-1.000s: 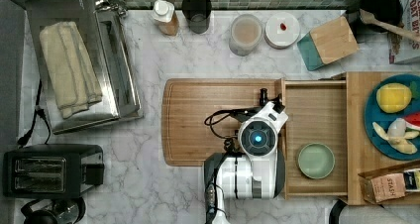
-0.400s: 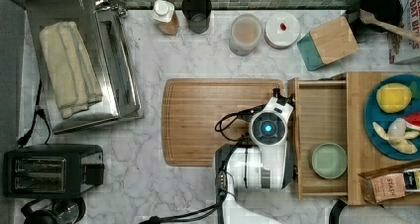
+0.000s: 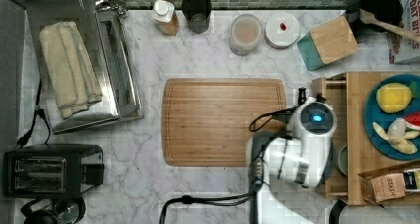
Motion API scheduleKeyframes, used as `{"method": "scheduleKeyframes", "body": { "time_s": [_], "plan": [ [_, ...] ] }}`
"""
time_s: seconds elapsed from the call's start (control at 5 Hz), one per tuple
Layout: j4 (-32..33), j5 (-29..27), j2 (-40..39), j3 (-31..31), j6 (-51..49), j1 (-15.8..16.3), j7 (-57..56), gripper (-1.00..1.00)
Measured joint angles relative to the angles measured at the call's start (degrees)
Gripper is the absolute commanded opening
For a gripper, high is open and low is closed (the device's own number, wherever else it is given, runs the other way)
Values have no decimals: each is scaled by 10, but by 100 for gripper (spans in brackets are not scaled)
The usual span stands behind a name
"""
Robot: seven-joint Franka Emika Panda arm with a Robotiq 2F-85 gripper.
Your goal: Close the drawer.
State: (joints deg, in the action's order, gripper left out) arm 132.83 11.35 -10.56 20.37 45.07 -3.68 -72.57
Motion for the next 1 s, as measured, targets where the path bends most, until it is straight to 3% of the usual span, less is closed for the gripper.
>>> {"method": "scheduleKeyframes", "body": {
  "time_s": [0.2,0.4,1.0],
  "plan": [
    [-29,-128,-21,24,11,-38,-88,-100],
    [-72,-198,-56,19,-1,-87,-200,-100],
    [-98,-179,-72,23,-34,-74,-209,-100]
  ]
}}
